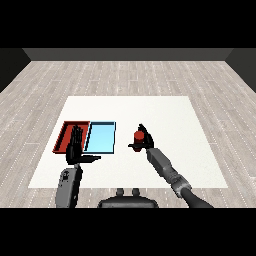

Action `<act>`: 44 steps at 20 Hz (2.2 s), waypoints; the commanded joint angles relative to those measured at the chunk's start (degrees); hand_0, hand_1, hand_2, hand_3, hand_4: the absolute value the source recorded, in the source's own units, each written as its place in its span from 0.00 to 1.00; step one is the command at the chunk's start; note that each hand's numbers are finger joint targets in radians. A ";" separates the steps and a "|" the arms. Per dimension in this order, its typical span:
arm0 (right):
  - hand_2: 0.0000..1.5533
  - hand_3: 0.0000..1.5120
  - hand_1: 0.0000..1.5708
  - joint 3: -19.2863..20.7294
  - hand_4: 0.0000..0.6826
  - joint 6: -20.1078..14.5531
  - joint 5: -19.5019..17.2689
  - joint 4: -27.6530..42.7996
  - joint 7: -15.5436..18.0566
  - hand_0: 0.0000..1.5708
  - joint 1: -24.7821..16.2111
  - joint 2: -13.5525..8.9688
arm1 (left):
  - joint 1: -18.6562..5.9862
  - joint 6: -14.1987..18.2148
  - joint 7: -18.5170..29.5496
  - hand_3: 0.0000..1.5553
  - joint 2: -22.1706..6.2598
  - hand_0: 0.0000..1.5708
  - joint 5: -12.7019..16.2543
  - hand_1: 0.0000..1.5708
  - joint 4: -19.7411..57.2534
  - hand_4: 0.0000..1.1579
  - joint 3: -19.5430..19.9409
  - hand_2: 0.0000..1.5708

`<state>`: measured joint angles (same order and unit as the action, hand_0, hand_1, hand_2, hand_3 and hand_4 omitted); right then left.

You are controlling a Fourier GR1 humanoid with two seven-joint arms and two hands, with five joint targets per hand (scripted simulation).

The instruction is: Pick the red can and put it in the red box

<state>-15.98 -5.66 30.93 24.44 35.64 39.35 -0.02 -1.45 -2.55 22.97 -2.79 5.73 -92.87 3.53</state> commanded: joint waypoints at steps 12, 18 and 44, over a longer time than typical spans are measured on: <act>0.93 0.92 0.94 -3.02 0.87 -9.48 -2.29 0.09 0.36 0.94 -0.14 -0.49 | -1.07 1.92 -6.11 0.00 0.19 0.00 -0.07 0.00 -4.31 0.00 -0.71 0.00; 0.92 0.90 0.91 -2.77 0.91 -11.23 -5.11 6.66 -3.54 0.91 3.66 -1.80 | -2.34 -0.52 -0.86 0.00 0.08 0.00 -0.70 0.00 1.60 0.00 -1.39 0.00; 0.92 0.91 0.92 -10.21 0.95 -24.03 -18.89 53.07 -21.08 0.92 -14.80 -0.09 | -5.67 6.37 -7.59 0.00 2.79 0.00 -1.27 0.00 5.41 0.00 -16.73 0.00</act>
<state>-22.47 -25.45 11.90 74.47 16.74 24.62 -1.73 -5.23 4.32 14.50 -0.05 2.94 -90.93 -11.82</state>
